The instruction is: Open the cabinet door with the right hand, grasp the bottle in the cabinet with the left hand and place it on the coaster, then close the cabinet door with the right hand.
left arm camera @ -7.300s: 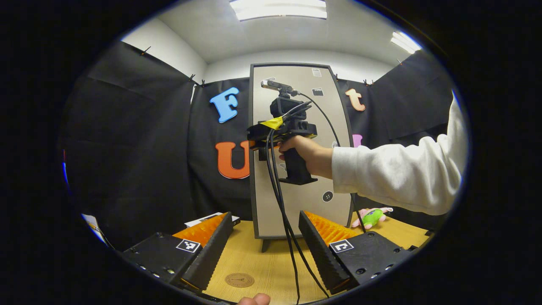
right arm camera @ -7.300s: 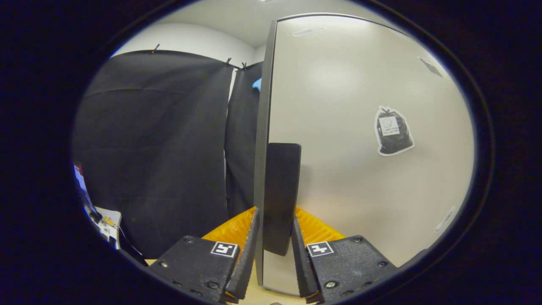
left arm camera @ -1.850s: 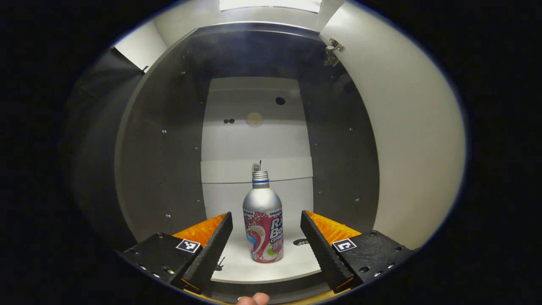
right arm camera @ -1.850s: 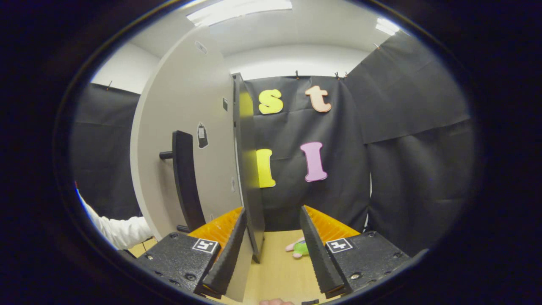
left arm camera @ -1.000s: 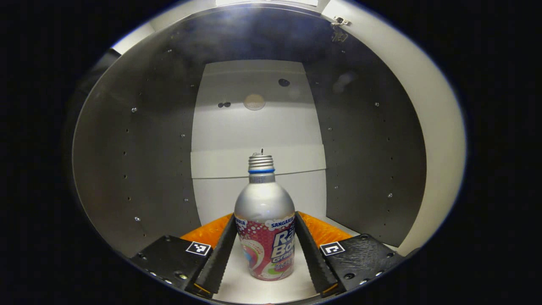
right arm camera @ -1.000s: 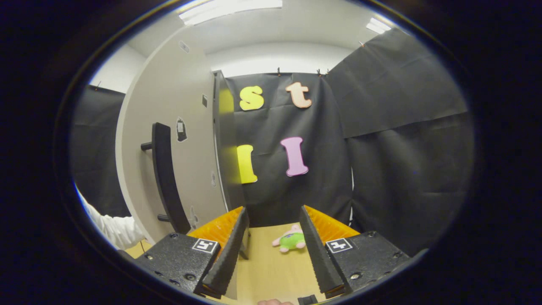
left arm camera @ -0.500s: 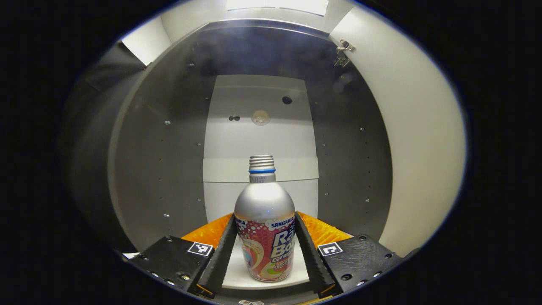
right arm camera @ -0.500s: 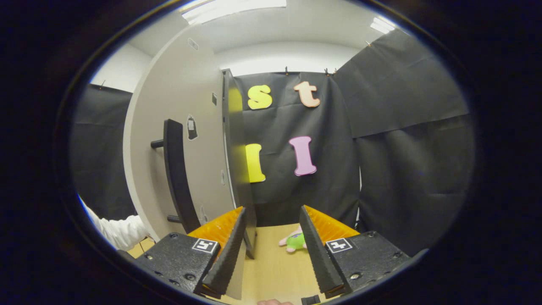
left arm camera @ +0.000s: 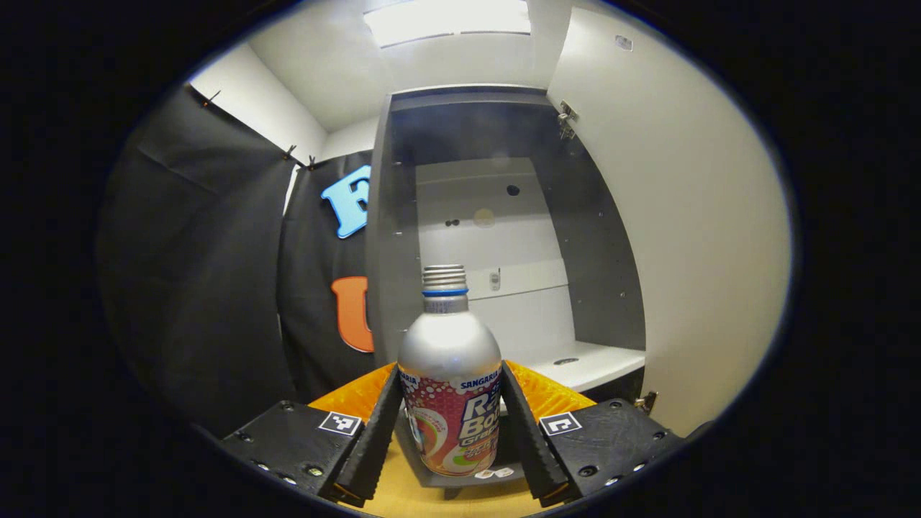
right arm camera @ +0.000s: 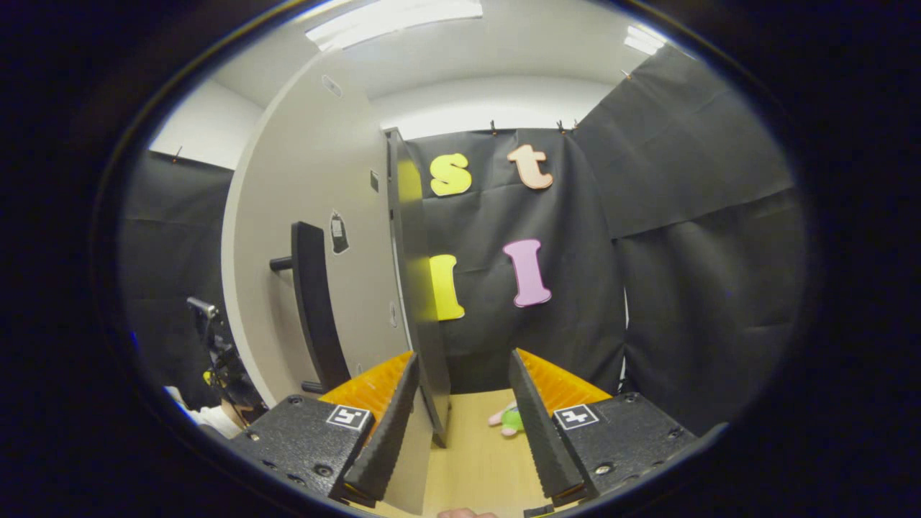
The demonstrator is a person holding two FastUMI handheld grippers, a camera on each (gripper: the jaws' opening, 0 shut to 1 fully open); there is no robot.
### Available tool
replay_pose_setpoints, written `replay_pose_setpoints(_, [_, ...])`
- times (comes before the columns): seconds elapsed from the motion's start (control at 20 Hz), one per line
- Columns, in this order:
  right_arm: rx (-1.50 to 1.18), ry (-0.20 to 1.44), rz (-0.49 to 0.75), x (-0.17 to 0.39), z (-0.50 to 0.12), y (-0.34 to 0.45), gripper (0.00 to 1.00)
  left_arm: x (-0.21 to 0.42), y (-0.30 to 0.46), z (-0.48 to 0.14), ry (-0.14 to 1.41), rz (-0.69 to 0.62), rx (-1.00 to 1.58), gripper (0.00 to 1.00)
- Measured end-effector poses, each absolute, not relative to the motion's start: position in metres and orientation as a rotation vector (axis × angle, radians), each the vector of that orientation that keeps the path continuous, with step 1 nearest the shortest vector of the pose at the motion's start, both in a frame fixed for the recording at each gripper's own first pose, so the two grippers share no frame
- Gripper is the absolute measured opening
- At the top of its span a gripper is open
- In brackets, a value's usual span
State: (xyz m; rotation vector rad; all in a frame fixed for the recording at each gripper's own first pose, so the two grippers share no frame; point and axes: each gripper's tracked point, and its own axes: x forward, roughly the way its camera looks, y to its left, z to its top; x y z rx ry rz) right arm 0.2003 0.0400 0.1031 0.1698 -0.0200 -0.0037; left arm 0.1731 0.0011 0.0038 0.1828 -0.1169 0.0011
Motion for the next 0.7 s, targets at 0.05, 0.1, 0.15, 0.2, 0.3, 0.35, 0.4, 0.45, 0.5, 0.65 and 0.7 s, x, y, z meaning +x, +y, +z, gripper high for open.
replay_pose_setpoints(0.05, [0.171, -0.021, -0.002, 0.199, 0.104, 0.04, 0.78, 0.162, 0.01, -0.008, -0.106, 0.026, 0.192, 0.75])
replay_pose_setpoints(0.1, [0.17, -0.021, 0.0, 0.199, 0.105, 0.041, 0.78, 0.149, 0.018, -0.02, -0.091, 0.051, 0.193, 0.75])
replay_pose_setpoints(0.15, [0.168, -0.022, 0.001, 0.198, 0.106, 0.042, 0.78, 0.139, 0.028, -0.034, -0.075, 0.072, 0.189, 0.75])
replay_pose_setpoints(0.2, [0.166, -0.025, 0.004, 0.198, 0.109, 0.043, 0.78, 0.13, 0.036, -0.049, -0.064, 0.092, 0.179, 0.75])
replay_pose_setpoints(0.3, [0.165, -0.034, 0.014, 0.195, 0.113, 0.048, 0.78, 0.111, 0.052, -0.081, -0.025, 0.133, 0.148, 0.75])
replay_pose_setpoints(0.35, [0.165, -0.039, 0.015, 0.195, 0.114, 0.048, 0.79, 0.104, 0.057, -0.1, 0.009, 0.137, 0.12, 0.75])
replay_pose_setpoints(0.4, [0.167, -0.043, 0.014, 0.195, 0.115, 0.047, 0.78, 0.098, 0.062, -0.119, 0.04, 0.15, 0.098, 0.75])
replay_pose_setpoints(0.45, [0.172, -0.041, 0.011, 0.196, 0.115, 0.047, 0.78, 0.091, 0.071, -0.133, 0.064, 0.174, 0.094, 0.75])
replay_pose_setpoints(0.5, [0.183, -0.037, 0.009, 0.196, 0.115, 0.046, 0.78, 0.087, 0.082, -0.144, 0.071, 0.205, 0.105, 0.75])
replay_pose_setpoints(0.65, [0.206, -0.038, 0.002, 0.195, 0.118, 0.044, 0.78, 0.075, 0.1, -0.177, 0.102, 0.25, 0.111, 0.75])
replay_pose_setpoints(0.7, [0.208, -0.042, 0.003, 0.195, 0.12, 0.044, 0.78, 0.072, 0.105, -0.194, 0.131, 0.265, 0.103, 0.75])
